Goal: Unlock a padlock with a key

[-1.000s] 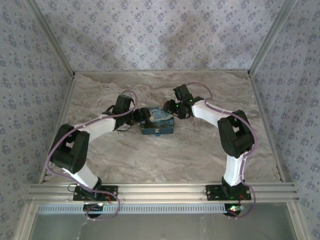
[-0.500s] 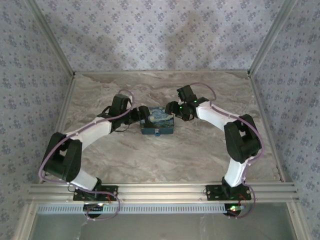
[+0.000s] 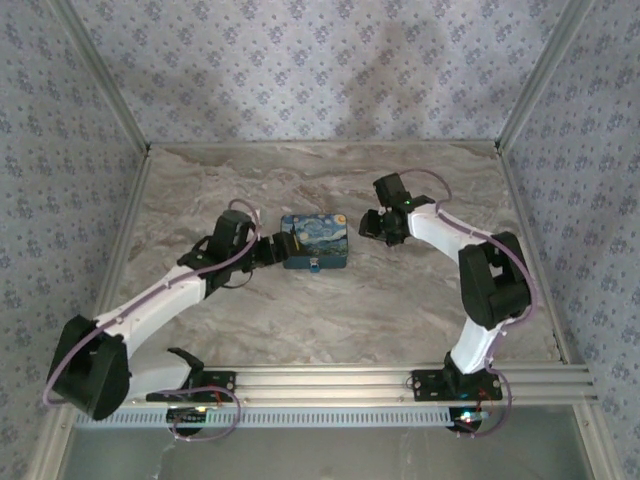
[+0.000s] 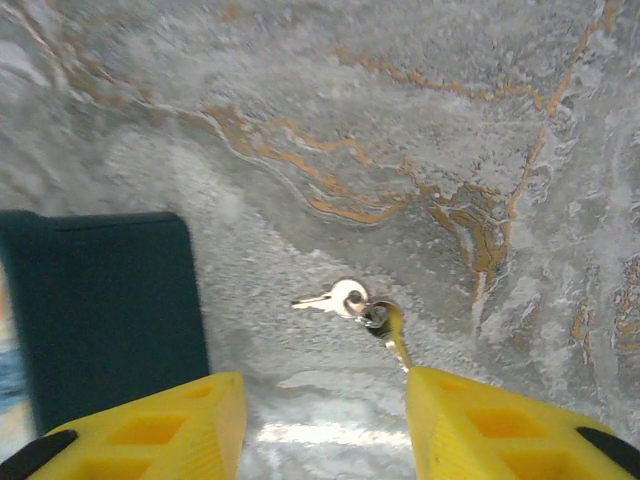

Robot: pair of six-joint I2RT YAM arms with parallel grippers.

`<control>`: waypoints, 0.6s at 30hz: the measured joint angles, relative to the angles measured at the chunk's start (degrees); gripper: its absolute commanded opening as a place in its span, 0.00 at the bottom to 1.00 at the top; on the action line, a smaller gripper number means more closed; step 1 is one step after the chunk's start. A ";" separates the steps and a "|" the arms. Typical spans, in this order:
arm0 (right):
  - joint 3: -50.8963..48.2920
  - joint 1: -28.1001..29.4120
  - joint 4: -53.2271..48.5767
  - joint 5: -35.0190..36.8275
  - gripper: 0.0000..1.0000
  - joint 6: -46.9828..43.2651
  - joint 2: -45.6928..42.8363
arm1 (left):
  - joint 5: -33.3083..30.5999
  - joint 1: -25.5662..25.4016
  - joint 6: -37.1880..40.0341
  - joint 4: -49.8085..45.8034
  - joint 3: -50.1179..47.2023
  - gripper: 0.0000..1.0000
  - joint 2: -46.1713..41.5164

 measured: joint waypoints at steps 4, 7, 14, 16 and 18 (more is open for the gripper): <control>0.98 0.02 -0.28 0.74 0.44 -1.31 3.80 | -1.07 -1.97 -2.29 -0.48 -3.76 0.76 -4.70; 2.10 -0.07 -0.92 1.36 0.40 -2.21 5.79 | -1.46 -2.58 -3.82 -1.01 -6.19 0.76 -7.21; 5.03 -0.63 -1.68 1.88 0.38 -3.65 8.63 | -2.51 -2.62 -5.92 -2.32 -8.46 0.76 -12.15; 5.73 -0.74 -1.66 1.90 0.38 -3.89 9.51 | -2.58 -2.62 -6.03 -2.36 -8.57 0.76 -12.83; 6.03 -0.74 -1.73 1.92 0.38 -4.09 10.14 | -2.75 -2.62 -6.36 -2.32 -8.83 0.76 -13.09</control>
